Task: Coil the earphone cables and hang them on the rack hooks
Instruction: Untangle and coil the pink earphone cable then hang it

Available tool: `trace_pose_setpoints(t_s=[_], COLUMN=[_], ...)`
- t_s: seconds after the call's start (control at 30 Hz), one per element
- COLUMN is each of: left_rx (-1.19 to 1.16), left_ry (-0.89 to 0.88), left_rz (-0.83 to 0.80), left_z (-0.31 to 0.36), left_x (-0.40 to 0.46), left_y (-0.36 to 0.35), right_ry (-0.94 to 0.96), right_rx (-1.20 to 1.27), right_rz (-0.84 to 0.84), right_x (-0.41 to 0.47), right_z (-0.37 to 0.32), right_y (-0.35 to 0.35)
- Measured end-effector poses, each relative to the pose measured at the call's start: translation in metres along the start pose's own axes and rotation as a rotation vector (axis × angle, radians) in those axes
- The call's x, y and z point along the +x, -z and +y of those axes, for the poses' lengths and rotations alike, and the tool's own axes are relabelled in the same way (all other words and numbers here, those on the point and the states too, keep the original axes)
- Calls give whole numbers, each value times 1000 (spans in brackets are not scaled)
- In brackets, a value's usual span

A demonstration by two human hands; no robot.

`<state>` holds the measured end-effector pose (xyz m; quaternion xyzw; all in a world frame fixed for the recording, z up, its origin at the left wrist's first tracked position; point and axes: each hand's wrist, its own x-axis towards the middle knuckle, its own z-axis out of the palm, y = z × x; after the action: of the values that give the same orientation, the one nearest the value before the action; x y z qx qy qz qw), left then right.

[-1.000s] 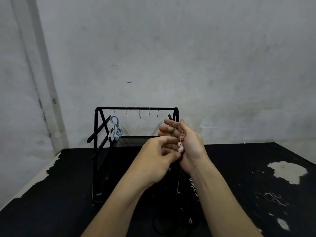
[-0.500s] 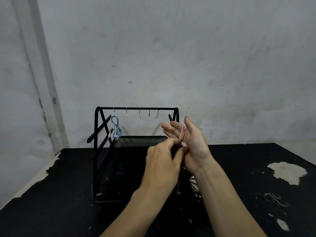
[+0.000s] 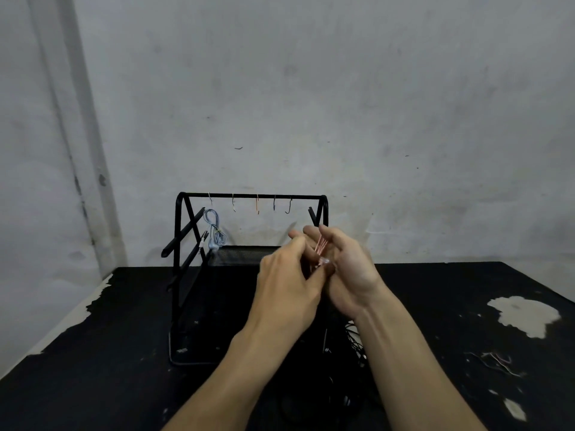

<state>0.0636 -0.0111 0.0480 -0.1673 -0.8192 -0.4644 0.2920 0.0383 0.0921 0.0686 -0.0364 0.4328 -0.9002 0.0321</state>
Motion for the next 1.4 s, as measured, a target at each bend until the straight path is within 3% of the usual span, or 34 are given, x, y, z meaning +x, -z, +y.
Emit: trace_pose_setpoints(t_s=[0.13,0.23,0.4,0.63,0.73,0.83,0.93,1.07,1.17,1.27,1.37,1.4], left_rx=[83,83,39,-21,-40,-29,-26,-7,-71,-224,-385,-435], left_ry=[12,9,28,133,149,145,120,74,141,229,304,320], left_rz=[93,135,103,38,23,61,55,66,42,-14,-5,-9], left_z=[-1,-5,-3,-13,-20,-27,-30,-27,-34,-40,-40,-38], left_x=[4,6,6,12,15,20,21,19,22,26,30,31], left_y=[13,15,13,12,13,16,16,10,10,14,24,28], right_ry=[-10,7,114,187,180,70,61,228,331,440,700,709], right_rx=[-76,-129,-325,-412,-418,-396,-418,-505,-502,-612,-767,-759], right_rz=[-202,-244,-76,122,103,-32,-5,160,258,268,470,489], right_x=[-3,-8,-7,-4,-2,-5,-5,0,-3,-16,-21,-19], right_z=[5,5,9,20,21,18,17,24,22,14,2,-2], right_y=[-4,-7,-7,-10,-9,-9,-7,-6,-3,-6,-6,-3])
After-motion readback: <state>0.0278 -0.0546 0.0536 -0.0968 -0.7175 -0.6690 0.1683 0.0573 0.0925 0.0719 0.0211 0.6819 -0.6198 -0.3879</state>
